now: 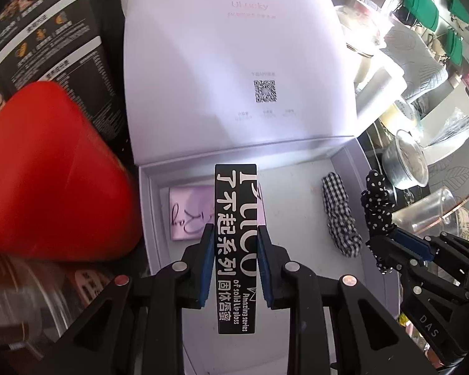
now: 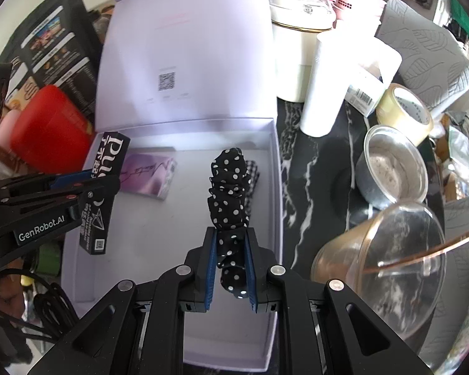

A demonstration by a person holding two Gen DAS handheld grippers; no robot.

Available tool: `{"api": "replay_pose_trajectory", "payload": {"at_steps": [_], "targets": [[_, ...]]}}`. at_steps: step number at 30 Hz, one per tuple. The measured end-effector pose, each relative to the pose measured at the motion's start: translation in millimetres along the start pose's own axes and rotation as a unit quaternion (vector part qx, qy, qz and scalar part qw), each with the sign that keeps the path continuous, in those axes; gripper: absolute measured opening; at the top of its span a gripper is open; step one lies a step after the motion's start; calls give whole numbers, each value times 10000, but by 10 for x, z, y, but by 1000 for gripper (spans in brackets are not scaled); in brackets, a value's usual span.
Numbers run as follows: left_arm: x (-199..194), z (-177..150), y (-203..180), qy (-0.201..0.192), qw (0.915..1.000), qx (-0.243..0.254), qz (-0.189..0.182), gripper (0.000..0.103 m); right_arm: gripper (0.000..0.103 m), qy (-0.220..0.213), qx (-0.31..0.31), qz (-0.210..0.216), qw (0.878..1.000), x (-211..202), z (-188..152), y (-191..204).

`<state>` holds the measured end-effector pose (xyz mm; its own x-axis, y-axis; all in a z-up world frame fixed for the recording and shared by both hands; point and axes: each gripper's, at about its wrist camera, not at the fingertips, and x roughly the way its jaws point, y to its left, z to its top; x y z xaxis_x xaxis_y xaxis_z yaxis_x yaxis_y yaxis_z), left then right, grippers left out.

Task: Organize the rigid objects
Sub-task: 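Lower both held items into the lavender box and open both grippers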

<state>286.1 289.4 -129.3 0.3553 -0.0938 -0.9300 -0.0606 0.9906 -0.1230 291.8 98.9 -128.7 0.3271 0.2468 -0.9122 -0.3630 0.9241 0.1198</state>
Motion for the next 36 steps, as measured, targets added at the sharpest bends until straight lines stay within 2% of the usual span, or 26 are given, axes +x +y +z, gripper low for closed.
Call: {"api": "replay_pose_trajectory", "payload": {"at_steps": [16,21,25,29,36], "targets": [[168,292,92,-110,9993,-125,345,25,17,2,-3,-42,10000,201,172,5],[133,333,58,-198,9982,-106,560,25,19,-21,21,-80,10000,178,174,5],[159,337,78,-49,9990,-259,375,25,25,-42,89,-37,9999,140,158,-9],[123,331,47,-59,9986,-175,500,25,32,-99,101,-33,9999,91,140,-14],[57,319,-10,-39,9983,-190,549,26,33,-176,164,-18,9997,-24,113,-17]]}}
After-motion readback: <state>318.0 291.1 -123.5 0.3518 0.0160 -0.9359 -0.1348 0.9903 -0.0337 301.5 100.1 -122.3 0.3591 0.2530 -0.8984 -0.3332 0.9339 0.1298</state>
